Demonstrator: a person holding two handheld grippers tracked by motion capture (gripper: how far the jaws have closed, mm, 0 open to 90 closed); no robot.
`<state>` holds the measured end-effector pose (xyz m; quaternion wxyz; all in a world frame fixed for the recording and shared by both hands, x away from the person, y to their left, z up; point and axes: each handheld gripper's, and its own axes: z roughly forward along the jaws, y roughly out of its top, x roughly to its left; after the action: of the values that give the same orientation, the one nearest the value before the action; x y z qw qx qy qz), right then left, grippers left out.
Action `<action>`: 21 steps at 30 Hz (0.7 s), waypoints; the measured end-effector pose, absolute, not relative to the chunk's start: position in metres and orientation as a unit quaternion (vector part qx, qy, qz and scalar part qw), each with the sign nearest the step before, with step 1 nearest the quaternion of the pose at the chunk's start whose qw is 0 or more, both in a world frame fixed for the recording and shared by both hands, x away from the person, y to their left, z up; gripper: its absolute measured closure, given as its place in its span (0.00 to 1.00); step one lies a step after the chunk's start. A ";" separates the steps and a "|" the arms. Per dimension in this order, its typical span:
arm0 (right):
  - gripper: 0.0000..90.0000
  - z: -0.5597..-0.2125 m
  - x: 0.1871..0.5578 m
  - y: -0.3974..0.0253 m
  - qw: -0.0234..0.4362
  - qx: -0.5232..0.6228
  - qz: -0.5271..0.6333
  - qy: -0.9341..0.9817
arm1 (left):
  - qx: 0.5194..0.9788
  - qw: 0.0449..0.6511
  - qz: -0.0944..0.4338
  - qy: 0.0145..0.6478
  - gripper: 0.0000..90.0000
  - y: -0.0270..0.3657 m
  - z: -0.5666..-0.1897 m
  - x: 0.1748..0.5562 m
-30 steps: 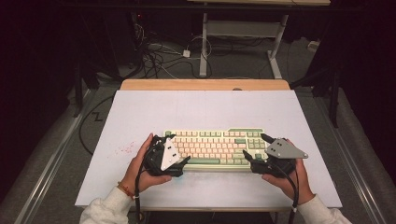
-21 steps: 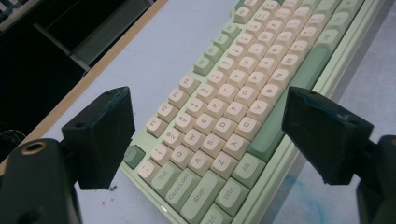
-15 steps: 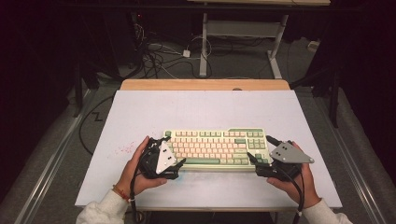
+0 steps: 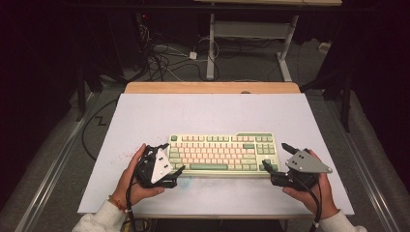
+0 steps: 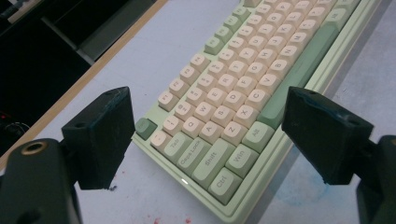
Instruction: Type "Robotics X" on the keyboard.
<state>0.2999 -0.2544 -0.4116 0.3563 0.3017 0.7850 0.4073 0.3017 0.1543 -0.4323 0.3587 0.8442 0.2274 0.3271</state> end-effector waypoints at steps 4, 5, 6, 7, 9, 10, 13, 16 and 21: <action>0.22 -0.412 0.298 -0.260 0.357 0.306 0.406 0.783 | 0.845 0.354 0.329 0.231 0.18 0.162 -0.434 0.298; 0.22 -0.412 0.297 -0.262 0.360 0.308 0.404 0.783 | 0.845 0.352 0.330 0.232 0.18 0.163 -0.435 0.297; 0.22 -0.413 0.297 -0.263 0.360 0.307 0.405 0.782 | 0.845 0.353 0.328 0.234 0.18 0.166 -0.435 0.296; 0.22 -0.413 0.296 -0.265 0.359 0.309 0.406 0.782 | 0.845 0.353 0.327 0.234 0.18 0.167 -0.436 0.295; 0.22 -0.414 0.295 -0.267 0.363 0.309 0.403 0.781 | 0.844 0.352 0.327 0.237 0.18 0.170 -0.437 0.294; 0.22 -0.414 0.294 -0.268 0.361 0.310 0.404 0.781 | 0.844 0.352 0.327 0.238 0.18 0.172 -0.438 0.293; 0.22 -0.416 0.293 -0.271 0.365 0.311 0.398 0.782 | 0.844 0.348 0.331 0.239 0.18 0.174 -0.440 0.292; 0.22 -0.419 0.291 -0.275 0.365 0.313 0.396 0.782 | 0.843 0.348 0.332 0.241 0.18 0.179 -0.442 0.290; 0.22 -0.422 0.290 -0.280 0.365 0.320 0.393 0.781 | 0.845 0.340 0.330 0.249 0.18 0.188 -0.447 0.289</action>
<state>0.2901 -0.2804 -0.4216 0.3647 0.3196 0.7812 0.3931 0.2889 0.1877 -0.4467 0.3399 0.8449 0.2488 0.3296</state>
